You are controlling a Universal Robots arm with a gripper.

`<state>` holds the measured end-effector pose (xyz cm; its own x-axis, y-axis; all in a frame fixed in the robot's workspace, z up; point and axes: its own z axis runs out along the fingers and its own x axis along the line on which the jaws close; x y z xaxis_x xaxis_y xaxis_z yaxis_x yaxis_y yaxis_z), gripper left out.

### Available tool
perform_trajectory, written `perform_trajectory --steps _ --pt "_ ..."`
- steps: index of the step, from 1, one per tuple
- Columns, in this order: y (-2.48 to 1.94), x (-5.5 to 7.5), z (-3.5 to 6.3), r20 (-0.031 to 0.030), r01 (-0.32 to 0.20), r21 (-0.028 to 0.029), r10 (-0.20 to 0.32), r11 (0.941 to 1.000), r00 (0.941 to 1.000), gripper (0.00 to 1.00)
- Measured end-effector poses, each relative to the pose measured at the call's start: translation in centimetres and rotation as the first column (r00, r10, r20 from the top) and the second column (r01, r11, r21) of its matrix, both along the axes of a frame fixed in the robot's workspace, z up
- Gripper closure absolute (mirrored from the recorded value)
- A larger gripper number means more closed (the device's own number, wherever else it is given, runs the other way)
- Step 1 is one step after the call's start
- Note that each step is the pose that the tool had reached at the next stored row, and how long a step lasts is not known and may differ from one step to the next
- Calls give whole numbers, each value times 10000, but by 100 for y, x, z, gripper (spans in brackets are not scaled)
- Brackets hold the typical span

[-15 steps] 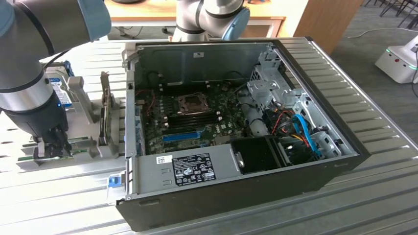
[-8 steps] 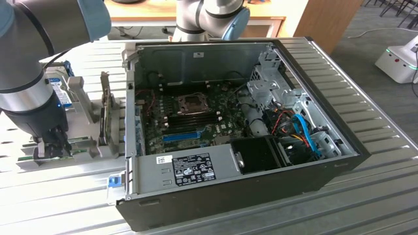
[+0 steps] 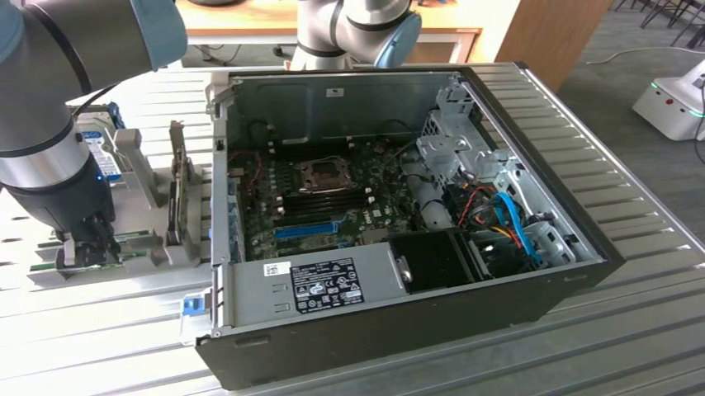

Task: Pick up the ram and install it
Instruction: 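Pick up the ram and move it above insertion slot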

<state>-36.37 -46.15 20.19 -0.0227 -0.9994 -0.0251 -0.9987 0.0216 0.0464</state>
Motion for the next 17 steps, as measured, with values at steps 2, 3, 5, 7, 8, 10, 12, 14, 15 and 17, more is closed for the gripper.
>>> perform_trajectory --steps 2,3,5,7,8,10,12,14,15,17 --pt "0 0 0 -1 0 0 0 10000 10000 80" --pt "0 0 0 0 0 0 0 10000 10000 80" --pt "0 0 0 0 0 0 0 10000 10000 80" --pt "0 0 0 0 0 0 0 10000 10000 81" --pt "0 0 0 0 0 -1 0 10000 10000 87" --pt "0 0 0 0 0 0 0 10000 10000 89" --pt "0 0 0 0 0 0 0 10000 10000 89" --pt "0 0 0 0 0 0 0 10000 10000 89" --pt "0 0 0 -1 0 0 0 10000 10000 89" --pt "0 0 0 0 0 0 0 10000 10000 89"
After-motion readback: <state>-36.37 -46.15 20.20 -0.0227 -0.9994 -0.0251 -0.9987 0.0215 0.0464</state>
